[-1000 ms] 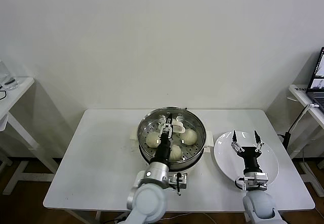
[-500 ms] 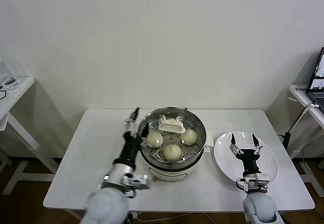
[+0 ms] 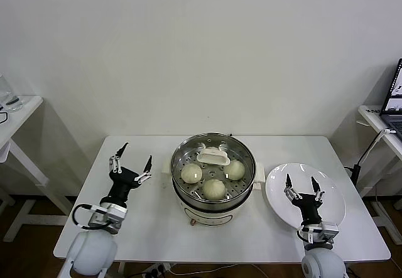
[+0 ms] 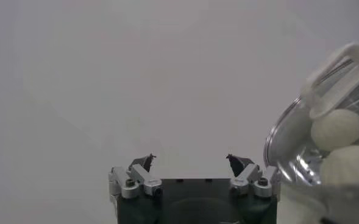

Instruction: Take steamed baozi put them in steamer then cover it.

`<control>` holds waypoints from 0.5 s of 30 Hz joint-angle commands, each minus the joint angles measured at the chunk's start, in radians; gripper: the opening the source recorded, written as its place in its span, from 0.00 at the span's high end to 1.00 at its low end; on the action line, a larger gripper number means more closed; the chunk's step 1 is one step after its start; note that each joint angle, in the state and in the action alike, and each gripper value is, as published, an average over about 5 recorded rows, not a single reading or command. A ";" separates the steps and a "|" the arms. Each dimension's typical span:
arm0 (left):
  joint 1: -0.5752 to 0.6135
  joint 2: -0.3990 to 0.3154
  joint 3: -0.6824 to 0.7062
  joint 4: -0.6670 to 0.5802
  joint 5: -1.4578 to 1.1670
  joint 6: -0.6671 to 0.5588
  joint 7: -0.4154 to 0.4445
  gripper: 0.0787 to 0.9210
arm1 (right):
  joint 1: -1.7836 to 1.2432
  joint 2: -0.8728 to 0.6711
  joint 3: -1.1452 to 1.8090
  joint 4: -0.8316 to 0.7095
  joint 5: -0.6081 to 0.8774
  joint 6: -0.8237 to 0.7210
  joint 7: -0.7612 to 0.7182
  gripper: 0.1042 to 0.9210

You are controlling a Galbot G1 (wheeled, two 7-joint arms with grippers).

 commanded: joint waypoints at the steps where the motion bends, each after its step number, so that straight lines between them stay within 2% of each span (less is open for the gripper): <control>1: 0.038 -0.018 -0.132 0.136 -0.287 -0.137 0.024 0.12 | -0.044 0.010 0.009 0.040 0.041 -0.030 -0.010 0.12; 15: 0.063 -0.029 -0.143 0.152 -0.275 -0.182 0.039 0.12 | -0.052 0.007 0.006 0.046 0.014 -0.019 -0.016 0.12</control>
